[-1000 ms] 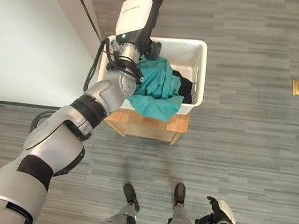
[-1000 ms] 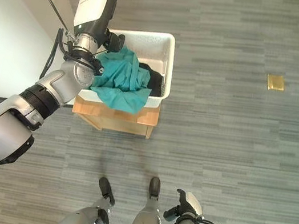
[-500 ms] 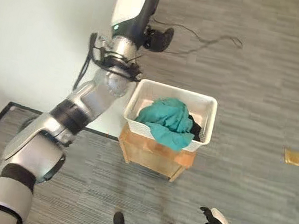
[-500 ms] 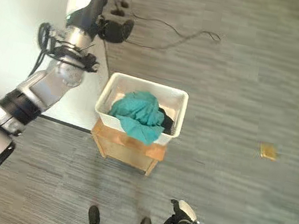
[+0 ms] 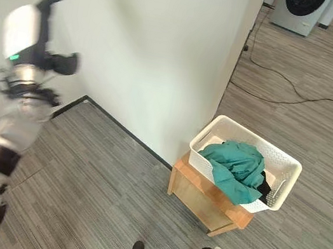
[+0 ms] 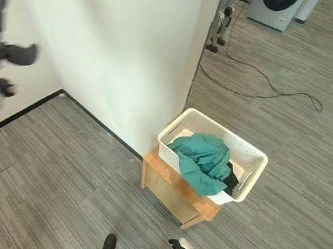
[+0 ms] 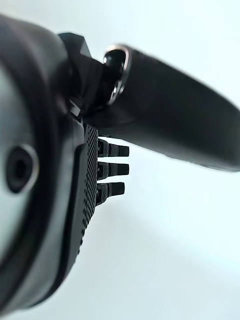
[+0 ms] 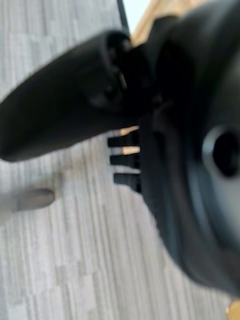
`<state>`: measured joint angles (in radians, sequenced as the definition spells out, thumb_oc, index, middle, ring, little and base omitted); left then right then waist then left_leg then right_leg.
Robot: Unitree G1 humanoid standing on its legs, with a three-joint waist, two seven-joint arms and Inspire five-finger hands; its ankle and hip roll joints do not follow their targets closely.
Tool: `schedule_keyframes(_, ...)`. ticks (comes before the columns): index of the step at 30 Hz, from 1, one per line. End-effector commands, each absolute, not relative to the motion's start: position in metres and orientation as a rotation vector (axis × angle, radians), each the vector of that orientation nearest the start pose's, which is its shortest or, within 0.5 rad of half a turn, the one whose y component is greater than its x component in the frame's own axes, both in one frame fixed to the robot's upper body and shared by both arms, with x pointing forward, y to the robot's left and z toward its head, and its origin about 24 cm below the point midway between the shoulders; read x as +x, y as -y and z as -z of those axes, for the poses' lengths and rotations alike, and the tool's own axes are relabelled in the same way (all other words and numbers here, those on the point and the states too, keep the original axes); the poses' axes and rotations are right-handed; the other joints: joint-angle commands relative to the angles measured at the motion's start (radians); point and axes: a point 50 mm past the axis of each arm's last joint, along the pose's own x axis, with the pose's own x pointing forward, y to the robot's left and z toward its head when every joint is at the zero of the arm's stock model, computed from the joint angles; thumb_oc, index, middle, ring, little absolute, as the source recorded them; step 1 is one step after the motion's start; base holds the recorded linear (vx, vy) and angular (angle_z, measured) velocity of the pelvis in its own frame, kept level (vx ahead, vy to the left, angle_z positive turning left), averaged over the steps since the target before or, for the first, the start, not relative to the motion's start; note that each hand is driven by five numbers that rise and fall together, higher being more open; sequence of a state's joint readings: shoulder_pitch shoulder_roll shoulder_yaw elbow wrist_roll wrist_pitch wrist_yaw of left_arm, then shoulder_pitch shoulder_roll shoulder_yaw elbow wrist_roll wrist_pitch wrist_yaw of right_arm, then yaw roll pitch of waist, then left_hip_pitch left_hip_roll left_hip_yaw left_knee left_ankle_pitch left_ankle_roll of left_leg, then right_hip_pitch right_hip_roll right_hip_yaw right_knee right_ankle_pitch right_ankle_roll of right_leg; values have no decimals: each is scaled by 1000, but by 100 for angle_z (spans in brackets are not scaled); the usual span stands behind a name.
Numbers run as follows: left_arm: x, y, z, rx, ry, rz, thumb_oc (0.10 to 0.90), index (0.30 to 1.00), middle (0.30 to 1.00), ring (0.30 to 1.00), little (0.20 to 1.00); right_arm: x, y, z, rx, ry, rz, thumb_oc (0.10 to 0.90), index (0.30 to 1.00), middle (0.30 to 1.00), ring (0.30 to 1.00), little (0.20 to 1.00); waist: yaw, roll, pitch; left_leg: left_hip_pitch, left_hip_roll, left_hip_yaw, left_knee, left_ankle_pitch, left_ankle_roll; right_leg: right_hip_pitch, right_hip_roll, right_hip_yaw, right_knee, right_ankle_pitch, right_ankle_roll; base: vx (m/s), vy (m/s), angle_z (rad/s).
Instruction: Pick up bed clothes into laundry basket.
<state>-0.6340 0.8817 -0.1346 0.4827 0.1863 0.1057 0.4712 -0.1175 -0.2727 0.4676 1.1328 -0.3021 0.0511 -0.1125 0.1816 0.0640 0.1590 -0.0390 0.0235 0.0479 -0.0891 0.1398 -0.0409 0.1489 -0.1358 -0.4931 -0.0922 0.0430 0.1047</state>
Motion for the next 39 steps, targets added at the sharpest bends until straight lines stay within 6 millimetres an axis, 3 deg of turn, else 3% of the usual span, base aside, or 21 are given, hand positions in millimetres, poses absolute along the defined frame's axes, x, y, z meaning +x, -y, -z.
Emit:
schedule_keyframes(1, 283, -402, -237, 1108, 211, -1009, 800, 900, 900, 900, 900, 150, 216, 145, -925, -1008, -343, 800, 900, 900, 900, 900, 72, 28, -50, 24, 114, 58, 2, -47, -105, 7, -40, -19, 5, -80, 77, -24, -105, 8)
schedule_keyframes(4, 262, -420, -214, 1079, 122, -1047, 800, 900, 900, 900, 900, 161, 211, 141, -953, -964, -375, 800, 900, 900, 900, 900, 73, 37, -48, 24, 115, 55, 2, -38, -104, 9, -38, -21, 5, -80, 72, -19, -53, -39)
schedule_keyframes(7, 224, -426, -140, 932, -27, -1028, 800, 900, 900, 900, 900, 209, 184, 117, -968, -740, -398, 800, 900, 900, 900, 900, 130, 50, -30, 29, 111, 48, 11, -33, -100, 22, -45, -32, 5, -90, 65, -67, 33, 14)
schedule_keyframes(9, 227, -413, -119, 853, -31, -935, 800, 900, 900, 900, 900, 251, 185, 84, -973, -554, -312, 800, 900, 900, 900, 900, 121, 38, -11, -23, 153, 179, 68, -22, -115, 43, -61, -88, 5, -109, 63, -173, 42, 44)
schedule_keyframes(10, 226, -405, -104, 780, -47, -870, 800, 900, 900, 900, 900, 288, 187, 41, -969, -359, -225, 800, 900, 900, 900, 900, 66, 23, -16, -28, 233, 438, 119, -10, -107, 41, -65, -172, 8, -93, 53, -219, 67, 131)
schedule_keyframes(11, 228, -396, -92, 759, -76, -821, 800, 900, 900, 900, 900, 304, 189, 19, -958, -269, -169, 800, 900, 900, 900, 900, 35, 9, -30, -1, 270, 580, 145, -22, -96, 40, -63, -224, 12, -89, 39, -212, 77, 256)
schedule_keyframes(13, 229, -395, -91, 751, -76, -818, 800, 900, 900, 900, 900, 303, 192, 18, -962, -270, -164, 800, 900, 900, 900, 900, 39, 16, -27, -1, 274, 584, 155, -31, -95, 41, -63, -223, 13, -91, 38, -38, 10, 278)
schedule_keyframes(14, 235, -372, -64, 694, -130, -705, 800, 900, 900, 900, 900, 323, 203, -26, -923, -100, -52, 800, 900, 900, 900, 900, -15, -7, -45, 37, 289, 703, 174, -49, -76, 56, -49, -269, 17, -100, 8, 76, 34, 127)
schedule_keyframes(15, 226, -362, -45, 655, -177, -665, 800, 900, 900, 900, 900, 329, 191, -61, -887, 49, -39, 800, 900, 900, 900, 900, -35, -8, -53, 45, 260, 689, 159, -64, -59, 76, -44, -283, 21, -87, 10, 76, 37, 140)
schedule_keyframes(17, 200, -352, -17, 532, -233, -699, 800, 900, 900, 900, 900, 310, 183, -79, -862, 203, -52, 800, 900, 900, 900, 900, -54, -17, -40, 43, 226, 669, 144, -70, -50, 80, -71, -296, 103, -89, 8, 189, 203, 251)
schedule_keyframes(22, 196, -351, -14, 534, -246, -694, 800, 900, 900, 900, 900, 305, 185, -76, -867, 189, -59, 800, 900, 900, 900, 900, -60, -16, -55, 41, 219, 665, 139, -70, -45, 78, -79, -302, 114, -94, 12, 99, 91, 77)
schedule_keyframes(23, 190, -290, 23, 143, -264, -603, 800, 900, 900, 900, 900, 297, 182, -93, -761, 318, 28, 800, 900, 900, 900, 900, -93, -41, 8, 101, 109, 452, 8, -126, 25, -114, -104, -37, 501, -82, 88, 367, 192, 106)
schedule_keyframes(24, 193, -276, 24, 71, -247, -554, 800, 900, 900, 900, 900, 291, 195, -92, -739, 301, 82, 800, 900, 900, 900, 900, -116, -51, 17, 70, 78, 348, 4, -119, 27, -176, -63, 108, 513, -162, 101, 326, 82, 337)
schedule_keyframes(26, 196, -270, 21, 64, -226, -515, 800, 900, 900, 900, 900, 287, 205, -91, -720, 292, 126, 800, 900, 900, 900, 900, -125, -44, 28, 44, 86, 297, 2, -86, 27, -197, -23, 168, 499, -178, 71, 24, -269, 505)
schedule_keyframes(27, 205, -265, 9, 74, -169, -454, 800, 900, 900, 900, 900, 278, 220, -87, -706, 264, 183, 800, 900, 900, 900, 900, -147, -42, 43, 18, 72, 135, 2, -70, 17, -226, 30, 391, 459, -218, 46, 142, -330, 315)
schedule_keyframes(29, 206, -264, 7, 74, -161, -444, 800, 900, 900, 900, 900, 275, 224, -87, -695, 257, 200, 800, 900, 900, 900, 900, -155, -45, 46, 12, 65, 89, 2, -66, 13, -224, 41, 462, 431, -210, 40, 112, -278, 210)
schedule_keyframes(31, 224, -268, -16, 99, -61, -413, 800, 900, 900, 900, 900, 268, 237, -84, -653, 233, 259, 800, 900, 900, 900, 900, -187, -64, 52, -14, 41, -107, 2, -62, -12, -182, 79, 759, 334, -215, 32, 113, -444, 365)
schedule_keyframes(34, 230, -276, -38, 100, 43, -430, 800, 900, 900, 900, 900, 271, 234, -93, -628, 272, 252, 800, 900, 900, 900, 900, -166, -75, 49, -13, 57, -165, 2, -65, -43, -160, 66, 794, 264, -197, 20, -11, -353, 262)
schedule_keyframes(36, 230, -281, -47, 135, 74, -426, 800, 900, 900, 900, 900, 272, 233, -97, -630, 291, 243, 800, 900, 900, 900, 900, -167, -84, 47, -22, 62, -175, 2, -65, -51, -127, 33, 742, 193, -183, 28, -165, -523, 80)
schedule_keyframes(37, 225, -293, -70, 169, 187, -484, 800, 900, 900, 900, 900, 280, 224, -116, -628, 385, 200, 800, 900, 900, 900, 900, -113, -84, 37, -91, 140, -133, 2, 13, -127, -23, 1, 608, 30, -152, 33, -183, -531, 109)
schedule_keyframes(39, 225, -293, -70, 168, 186, -485, 800, 900, 900, 900, 900, 280, 224, -116, -629, 385, 199, 800, 900, 900, 900, 900, -119, -85, 35, -89, 139, -137, 2, 4, -128, -16, 0, 601, 24, -157, 31, -139, -299, 104)
